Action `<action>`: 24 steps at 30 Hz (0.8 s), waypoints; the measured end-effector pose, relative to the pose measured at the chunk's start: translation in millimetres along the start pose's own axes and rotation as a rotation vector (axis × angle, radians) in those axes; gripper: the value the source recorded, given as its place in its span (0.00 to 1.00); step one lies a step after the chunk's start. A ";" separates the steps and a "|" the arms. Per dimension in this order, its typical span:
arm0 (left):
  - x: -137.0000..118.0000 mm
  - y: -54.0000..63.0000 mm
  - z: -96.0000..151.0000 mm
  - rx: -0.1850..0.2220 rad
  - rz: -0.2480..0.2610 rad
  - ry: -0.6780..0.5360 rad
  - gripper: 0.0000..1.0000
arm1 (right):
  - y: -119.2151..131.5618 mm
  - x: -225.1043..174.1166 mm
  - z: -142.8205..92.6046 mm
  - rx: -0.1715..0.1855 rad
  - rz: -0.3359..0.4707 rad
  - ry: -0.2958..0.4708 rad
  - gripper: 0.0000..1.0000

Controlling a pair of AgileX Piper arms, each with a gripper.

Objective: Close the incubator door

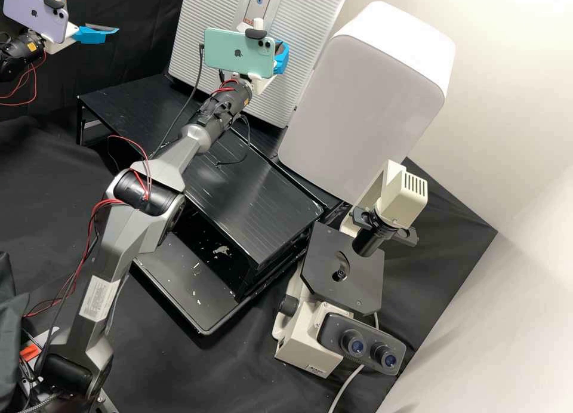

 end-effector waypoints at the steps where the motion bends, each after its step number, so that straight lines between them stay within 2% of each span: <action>1: 0.0 0.0 0.0 0.000 0.000 0.000 1.00 | 0.5 0.8 -0.6 -0.011 -0.004 0.001 0.00; 4: 0.0 0.0 0.0 0.000 0.000 0.000 1.00 | 4.0 2.9 -2.4 -0.011 -0.025 -0.003 0.00; 9: 0.0 0.5 -2.0 0.002 0.001 0.005 1.00 | 11.9 7.6 -6.5 0.028 -0.057 -0.008 0.00; 11: 0.1 0.6 -2.3 0.000 0.002 0.006 1.00 | 16.5 11.7 -4.5 0.020 -0.029 -0.016 0.00; 13: 0.1 0.6 -2.7 -0.002 0.002 0.007 1.00 | 23.7 15.3 1.3 0.008 0.047 -0.039 0.00; 15: 0.1 0.6 -2.7 -0.005 0.002 0.007 1.00 | 25.7 17.4 7.2 0.005 0.085 -0.057 0.00; 24: 0.1 0.6 -2.7 -0.005 0.002 0.007 1.00 | 20.5 19.7 14.2 -0.007 0.097 -0.070 0.00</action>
